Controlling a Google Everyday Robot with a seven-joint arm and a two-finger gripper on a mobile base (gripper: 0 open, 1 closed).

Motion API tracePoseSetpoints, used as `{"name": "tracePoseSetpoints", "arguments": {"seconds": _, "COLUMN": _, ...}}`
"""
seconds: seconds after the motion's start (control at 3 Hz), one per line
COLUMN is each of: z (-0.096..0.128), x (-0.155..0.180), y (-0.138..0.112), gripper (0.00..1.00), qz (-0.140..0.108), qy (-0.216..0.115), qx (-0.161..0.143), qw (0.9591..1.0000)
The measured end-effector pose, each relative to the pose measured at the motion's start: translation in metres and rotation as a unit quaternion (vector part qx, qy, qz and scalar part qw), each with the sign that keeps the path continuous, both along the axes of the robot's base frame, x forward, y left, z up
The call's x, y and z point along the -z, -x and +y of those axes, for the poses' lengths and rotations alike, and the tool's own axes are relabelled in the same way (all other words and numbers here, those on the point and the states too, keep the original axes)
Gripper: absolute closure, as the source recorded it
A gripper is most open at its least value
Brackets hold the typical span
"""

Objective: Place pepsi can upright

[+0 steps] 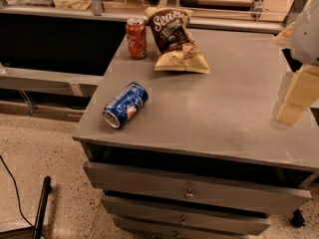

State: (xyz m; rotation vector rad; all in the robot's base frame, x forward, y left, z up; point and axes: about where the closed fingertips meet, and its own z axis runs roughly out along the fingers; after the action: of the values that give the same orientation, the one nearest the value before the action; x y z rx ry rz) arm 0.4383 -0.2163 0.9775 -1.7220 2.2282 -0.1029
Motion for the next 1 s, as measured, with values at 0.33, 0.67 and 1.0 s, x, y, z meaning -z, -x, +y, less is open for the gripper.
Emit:
{"name": "tracePoseSetpoints", "arguments": {"seconds": 0.33, "z": 0.0, "x": 0.0, "y": 0.0, "gripper": 0.0, "qz": 0.0, "qy": 0.0, "qx": 0.0, "qw": 1.0}}
{"name": "tracePoseSetpoints", "arguments": {"seconds": 0.67, "z": 0.012, "x": -0.003, "y": -0.006, "gripper": 0.0, "qz": -0.006, "qy": -0.005, "qx": -0.028, "qw": 0.9996}}
{"name": "tracePoseSetpoints", "arguments": {"seconds": 1.0, "z": 0.046, "x": -0.001, "y": -0.026, "gripper": 0.0, "qz": -0.007, "qy": 0.011, "qx": -0.098, "qw": 0.9951}}
